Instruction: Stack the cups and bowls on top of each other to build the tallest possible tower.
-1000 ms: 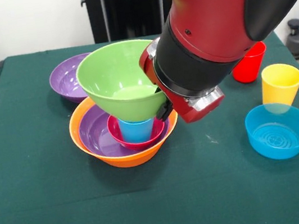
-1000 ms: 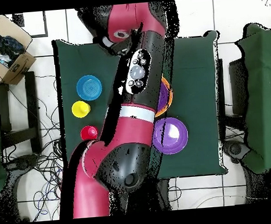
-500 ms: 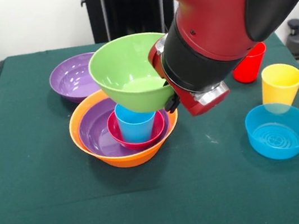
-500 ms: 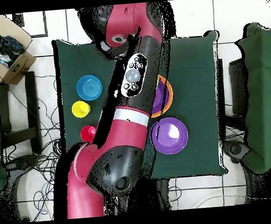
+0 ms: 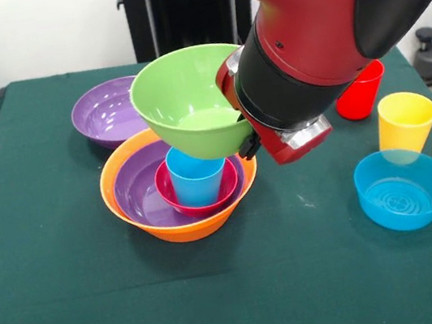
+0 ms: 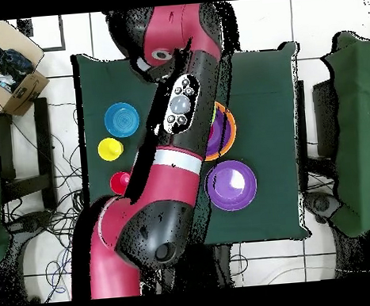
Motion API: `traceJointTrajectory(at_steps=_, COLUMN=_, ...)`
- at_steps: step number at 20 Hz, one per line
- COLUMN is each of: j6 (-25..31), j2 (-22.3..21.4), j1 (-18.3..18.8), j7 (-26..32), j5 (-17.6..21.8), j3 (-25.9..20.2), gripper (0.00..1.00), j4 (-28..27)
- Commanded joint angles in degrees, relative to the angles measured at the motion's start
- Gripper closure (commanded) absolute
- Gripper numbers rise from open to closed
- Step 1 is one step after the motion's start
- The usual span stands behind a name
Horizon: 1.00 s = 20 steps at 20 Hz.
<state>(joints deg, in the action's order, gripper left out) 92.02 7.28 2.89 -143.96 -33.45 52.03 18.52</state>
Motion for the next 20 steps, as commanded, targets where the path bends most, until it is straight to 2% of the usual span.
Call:
traceJointTrajectory(at_steps=1, j6=3.5, j2=-0.1, j1=0.6, j7=5.3, j5=3.7, j3=-3.9, gripper=1.0, j4=2.4)
traceJointTrajectory(at_steps=13, j6=3.0, j2=1.2, j1=2.3, j7=7.1, j5=3.4, j3=-2.8, gripper=1.0, j4=-0.8)
traceJointTrajectory(at_steps=20, j6=2.7, j2=1.2, j1=2.3, j7=7.1, j5=3.2, j3=-3.0, gripper=1.0, j4=-0.8)
